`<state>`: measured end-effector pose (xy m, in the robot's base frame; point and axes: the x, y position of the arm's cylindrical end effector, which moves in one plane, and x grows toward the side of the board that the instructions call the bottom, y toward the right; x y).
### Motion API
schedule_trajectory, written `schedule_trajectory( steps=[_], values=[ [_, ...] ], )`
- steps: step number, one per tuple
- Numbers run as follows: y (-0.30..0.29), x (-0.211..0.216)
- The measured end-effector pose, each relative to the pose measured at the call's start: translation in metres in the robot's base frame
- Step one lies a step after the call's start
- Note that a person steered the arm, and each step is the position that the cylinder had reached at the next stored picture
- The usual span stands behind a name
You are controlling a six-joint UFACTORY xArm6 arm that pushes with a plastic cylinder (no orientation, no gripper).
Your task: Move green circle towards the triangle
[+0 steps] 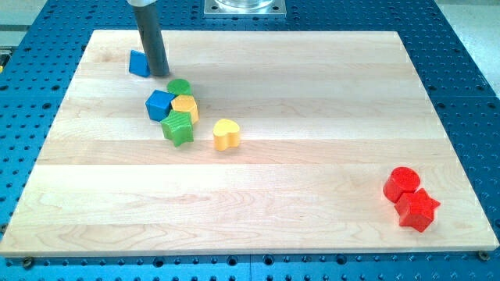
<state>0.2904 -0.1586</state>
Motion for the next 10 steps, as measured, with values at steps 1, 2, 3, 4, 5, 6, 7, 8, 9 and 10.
schedule_trajectory(
  steps=[1,2,3,4,5,6,7,8,9,10],
  values=[
    [-0.036,-0.017],
    [-0.039,0.007],
    [-0.057,-0.022],
    [-0.064,-0.033],
    [-0.026,-0.001],
    [0.080,0.013],
    [0.078,0.080],
    [0.040,0.083],
    [0.042,0.105],
    [-0.003,0.087]
  ],
)
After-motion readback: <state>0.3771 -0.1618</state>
